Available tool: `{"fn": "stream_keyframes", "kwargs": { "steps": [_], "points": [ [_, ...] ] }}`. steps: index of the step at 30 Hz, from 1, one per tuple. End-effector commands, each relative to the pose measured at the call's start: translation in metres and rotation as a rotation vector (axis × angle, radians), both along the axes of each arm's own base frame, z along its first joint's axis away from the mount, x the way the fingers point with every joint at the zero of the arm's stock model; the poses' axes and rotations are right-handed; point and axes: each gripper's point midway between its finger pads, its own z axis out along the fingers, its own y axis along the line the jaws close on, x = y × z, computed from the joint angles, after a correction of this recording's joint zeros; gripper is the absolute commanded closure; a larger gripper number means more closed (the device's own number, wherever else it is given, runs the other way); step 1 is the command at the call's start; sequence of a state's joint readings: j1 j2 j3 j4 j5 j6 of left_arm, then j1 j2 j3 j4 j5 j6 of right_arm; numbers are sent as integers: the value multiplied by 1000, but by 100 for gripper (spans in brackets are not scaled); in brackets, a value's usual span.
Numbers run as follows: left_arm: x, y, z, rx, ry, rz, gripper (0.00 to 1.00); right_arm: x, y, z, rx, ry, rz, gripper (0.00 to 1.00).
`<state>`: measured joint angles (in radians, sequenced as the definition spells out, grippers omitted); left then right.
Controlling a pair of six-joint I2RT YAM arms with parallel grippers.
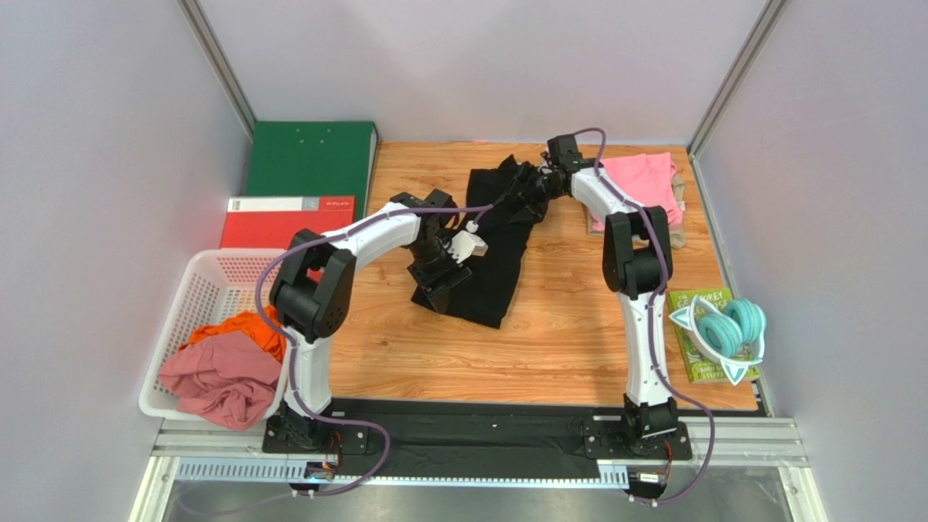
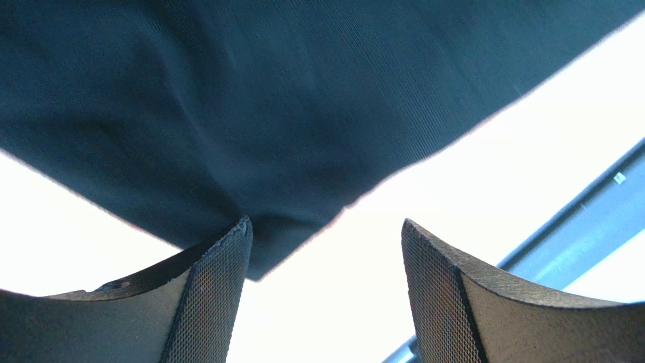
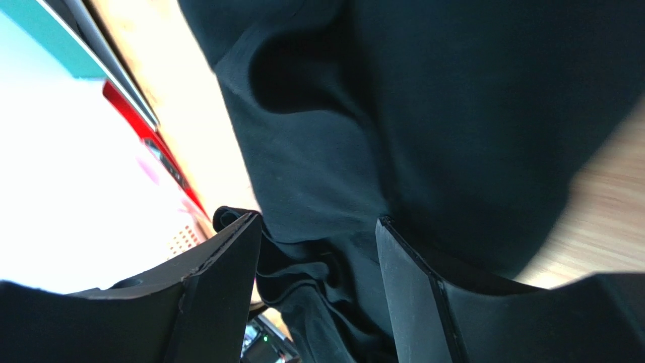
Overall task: Fold and stack the t-shirts
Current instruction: Fold the folded rectangular tshirt in 1/3 of the way
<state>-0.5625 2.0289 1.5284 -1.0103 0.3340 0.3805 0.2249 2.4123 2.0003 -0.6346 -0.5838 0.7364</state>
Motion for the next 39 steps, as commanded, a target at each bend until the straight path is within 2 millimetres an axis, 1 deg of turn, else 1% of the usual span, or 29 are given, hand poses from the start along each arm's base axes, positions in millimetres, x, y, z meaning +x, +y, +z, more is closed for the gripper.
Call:
{"fn": "stream_keyframes", "kwargs": {
  "steps": [1,3,4,5,6,7,8,9,10,11,12,13,14,16,17,18,19,20,23,26,27,28,30,31,33,35,37,38,39],
  "points": [
    [-9,-6,54,-135,-85,-16,22,7,-10,71,-9,-137,-10,36],
    [-17,-6,64,-169,-86,-15,22,0,1,93,38,-164,11,36],
    [-17,-9,80,-225,-121,-16,22,-6,4,107,53,-186,21,36],
    [-20,-8,86,-249,-129,-13,22,-14,15,116,64,-197,47,36],
    [-21,-12,102,-308,-168,-19,22,-20,21,124,71,-211,66,35],
    [-20,-9,108,-328,-181,-10,22,-28,27,138,80,-237,84,35],
    [-20,-7,113,-345,-190,-7,22,-38,38,139,82,-234,113,34],
    [-22,-8,125,-387,-204,-8,22,-46,44,139,89,-224,128,34],
    [-19,-3,129,-407,-209,13,22,-52,49,144,99,-231,141,34],
    [-19,-1,132,-424,-210,21,22,-67,59,127,100,-188,166,34],
    [-18,-1,138,-460,-222,24,22,-76,65,123,130,-162,190,34],
    [-14,4,138,-464,-231,45,22,-80,74,119,154,-161,202,34],
    [-14,6,135,-459,-228,51,23,-97,82,97,150,-105,225,34],
    [-10,7,128,-437,-221,59,23,-109,91,77,139,-70,251,34],
    [-9,7,127,-436,-216,62,23,-114,96,57,126,-31,264,34],
    [-8,4,122,-435,-190,71,24,-120,98,48,128,1,271,34],
    [-6,3,121,-439,-185,74,24,-121,101,41,137,19,272,34],
    [-6,1,120,-445,-179,75,25,-123,102,28,136,45,271,34],
    [-3,-4,117,-465,-163,78,25,-126,109,18,164,83,301,34],
    [-2,-5,118,-466,-161,76,25,-118,110,-5,133,122,311,34],
    [-2,-5,119,-468,-165,73,25,-115,108,-20,118,149,304,34],
    [-3,-5,119,-468,-166,72,25,-103,106,-18,119,136,292,34],
    [-5,-3,119,-460,-166,64,25,-92,101,-21,110,132,271,34],
    [-6,-1,117,-453,-164,62,25,-84,99,-15,119,109,261,34],
    [-6,2,113,-435,-167,57,25,-79,101,-1,133,68,276,34],
    [-4,3,107,-422,-166,62,25,-77,100,26,141,10,290,32],
    [1,3,99,-403,-156,73,26,-79,91,38,115,-9,290,31],
    [4,3,96,-393,-155,78,26,-82,84,52,95,-36,282,31],
    [9,6,90,-362,-156,92,26,-86,76,52,71,-36,269,30]
  ]
}}
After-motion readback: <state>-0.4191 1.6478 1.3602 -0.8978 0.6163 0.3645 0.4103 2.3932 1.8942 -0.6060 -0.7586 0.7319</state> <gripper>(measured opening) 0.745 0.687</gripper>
